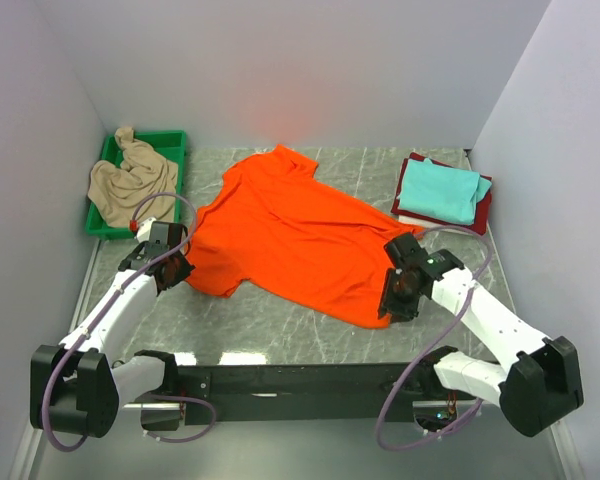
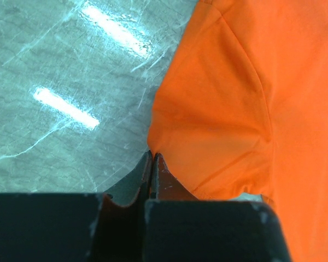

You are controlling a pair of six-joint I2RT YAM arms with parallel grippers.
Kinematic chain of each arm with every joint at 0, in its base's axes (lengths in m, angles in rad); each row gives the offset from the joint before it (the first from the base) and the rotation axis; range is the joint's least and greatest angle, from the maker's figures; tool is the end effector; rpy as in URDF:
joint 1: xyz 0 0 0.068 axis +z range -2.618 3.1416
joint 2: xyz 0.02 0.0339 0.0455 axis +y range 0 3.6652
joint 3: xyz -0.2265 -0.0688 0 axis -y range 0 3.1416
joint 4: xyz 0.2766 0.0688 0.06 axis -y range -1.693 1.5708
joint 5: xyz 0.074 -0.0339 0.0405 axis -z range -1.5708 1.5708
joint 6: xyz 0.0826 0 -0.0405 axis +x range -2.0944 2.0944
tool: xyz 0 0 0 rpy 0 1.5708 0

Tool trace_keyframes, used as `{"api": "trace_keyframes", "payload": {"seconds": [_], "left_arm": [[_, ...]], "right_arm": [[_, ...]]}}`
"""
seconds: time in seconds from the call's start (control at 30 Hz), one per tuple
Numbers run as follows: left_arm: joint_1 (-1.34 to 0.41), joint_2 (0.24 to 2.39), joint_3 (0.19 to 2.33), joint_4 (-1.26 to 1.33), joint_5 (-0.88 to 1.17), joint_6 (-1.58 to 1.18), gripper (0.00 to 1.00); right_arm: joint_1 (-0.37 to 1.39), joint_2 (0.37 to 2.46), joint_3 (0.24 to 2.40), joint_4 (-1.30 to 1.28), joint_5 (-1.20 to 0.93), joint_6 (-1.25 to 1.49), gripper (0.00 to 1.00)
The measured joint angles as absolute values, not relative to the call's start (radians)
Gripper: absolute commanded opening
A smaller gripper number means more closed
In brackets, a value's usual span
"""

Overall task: Fold and stack the t-shirts
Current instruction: Flatten the tshirt out, then fold the tshirt

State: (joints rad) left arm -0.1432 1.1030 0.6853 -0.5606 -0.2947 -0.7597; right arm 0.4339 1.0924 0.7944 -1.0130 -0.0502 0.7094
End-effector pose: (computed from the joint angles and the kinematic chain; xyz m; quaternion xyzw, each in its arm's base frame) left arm 0.2810 -0.0163 0.1313 -0.3279 0.8885 0.0004 0.3211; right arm 0.2142 0.1038 0.1395 0.1329 0.9823 0.0910 0.0954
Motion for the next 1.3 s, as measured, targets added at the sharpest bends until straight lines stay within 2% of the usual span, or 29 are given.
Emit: {"api": "trace_keyframes", "payload": {"seconds": [0.47, 1.2, 1.3], "left_arm": [[-0.143, 1.103, 0.685, -0.561, -0.294, -0.759, 0.0], [-0.143, 1.111, 0.685, -0.561, -0.294, -0.752, 0.0], [-0.143, 1.117, 0.685, -0.561, -0.294, -0.752, 0.0]], "right_arm": [[0.434, 1.203, 0.612, -0.85, -0.062, 0.73, 0.38], [0.432, 1.33, 0.67, -0.743, 0.005, 0.714, 0.37], [0.432, 1.341, 0.683, -0.735, 0.015, 0.708, 0.27]]}}
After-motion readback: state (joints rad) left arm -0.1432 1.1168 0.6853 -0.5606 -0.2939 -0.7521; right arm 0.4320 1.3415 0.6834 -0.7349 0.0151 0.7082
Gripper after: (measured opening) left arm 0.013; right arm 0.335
